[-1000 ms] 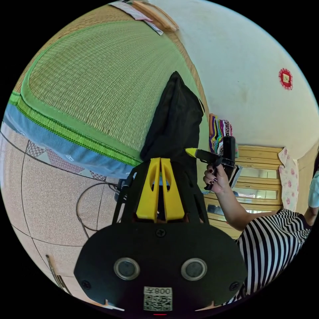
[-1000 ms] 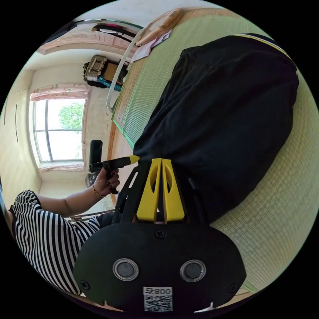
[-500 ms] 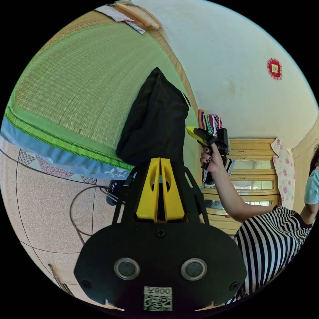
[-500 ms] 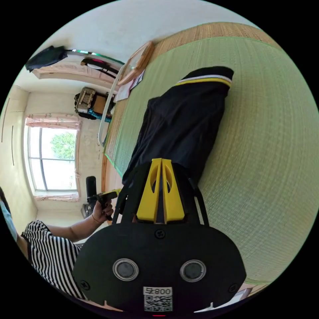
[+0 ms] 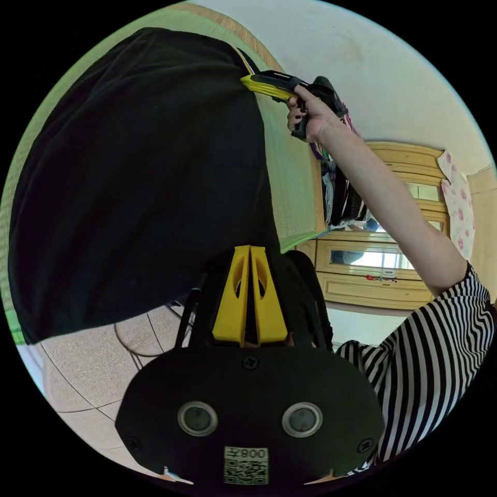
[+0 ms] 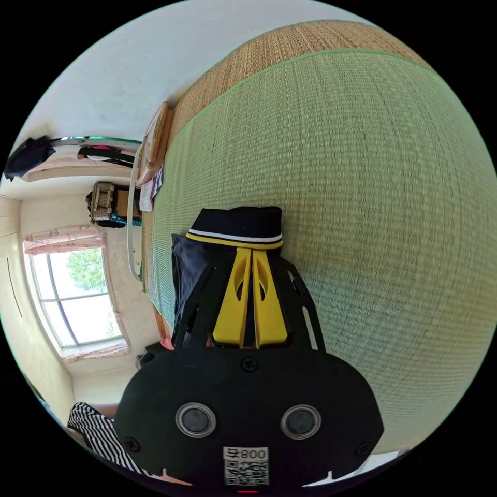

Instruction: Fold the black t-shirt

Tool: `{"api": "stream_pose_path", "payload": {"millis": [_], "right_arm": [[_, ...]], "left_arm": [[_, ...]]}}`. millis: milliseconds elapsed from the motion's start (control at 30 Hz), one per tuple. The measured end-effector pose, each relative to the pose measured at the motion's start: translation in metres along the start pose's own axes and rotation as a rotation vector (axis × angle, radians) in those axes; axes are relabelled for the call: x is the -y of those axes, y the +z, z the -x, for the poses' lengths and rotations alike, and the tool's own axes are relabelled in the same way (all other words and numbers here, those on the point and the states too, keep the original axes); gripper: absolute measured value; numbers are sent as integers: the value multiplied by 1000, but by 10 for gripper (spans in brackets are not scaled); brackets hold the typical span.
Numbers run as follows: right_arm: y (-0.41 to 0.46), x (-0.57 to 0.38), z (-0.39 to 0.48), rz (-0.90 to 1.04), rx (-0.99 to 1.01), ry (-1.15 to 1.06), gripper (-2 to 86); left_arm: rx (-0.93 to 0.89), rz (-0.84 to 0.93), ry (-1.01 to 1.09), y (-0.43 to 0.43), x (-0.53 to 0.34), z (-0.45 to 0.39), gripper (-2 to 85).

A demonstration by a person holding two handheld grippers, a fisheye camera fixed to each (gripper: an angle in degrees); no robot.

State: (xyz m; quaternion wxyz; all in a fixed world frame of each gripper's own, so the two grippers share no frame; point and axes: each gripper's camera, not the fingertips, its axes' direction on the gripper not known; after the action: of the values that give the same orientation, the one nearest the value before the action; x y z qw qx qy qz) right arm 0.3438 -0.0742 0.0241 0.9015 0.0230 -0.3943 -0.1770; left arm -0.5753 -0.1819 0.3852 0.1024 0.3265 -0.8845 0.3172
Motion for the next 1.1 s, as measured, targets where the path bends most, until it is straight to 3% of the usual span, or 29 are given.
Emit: {"api": "stream_pose_path", "payload": {"millis": [300, 500, 667, 933, 1100], "right_arm": [[-24, -50, 19, -47, 75, -120, 0], [17, -101, 50, 103, 144, -229, 0], [23, -154, 46, 145, 90, -249, 1], [24, -183, 10, 125, 69, -170, 0], [25, -190, 1, 104, 107, -152, 0]], "left_arm": [[-29, -59, 27, -10, 4, -3, 0], [8, -235, -3, -56, 20, 15, 0], [179, -380, 11, -106, 95, 26, 0], [438, -292, -60, -105, 196, 60, 1], [449, -319, -46, -112, 198, 63, 0]]}}
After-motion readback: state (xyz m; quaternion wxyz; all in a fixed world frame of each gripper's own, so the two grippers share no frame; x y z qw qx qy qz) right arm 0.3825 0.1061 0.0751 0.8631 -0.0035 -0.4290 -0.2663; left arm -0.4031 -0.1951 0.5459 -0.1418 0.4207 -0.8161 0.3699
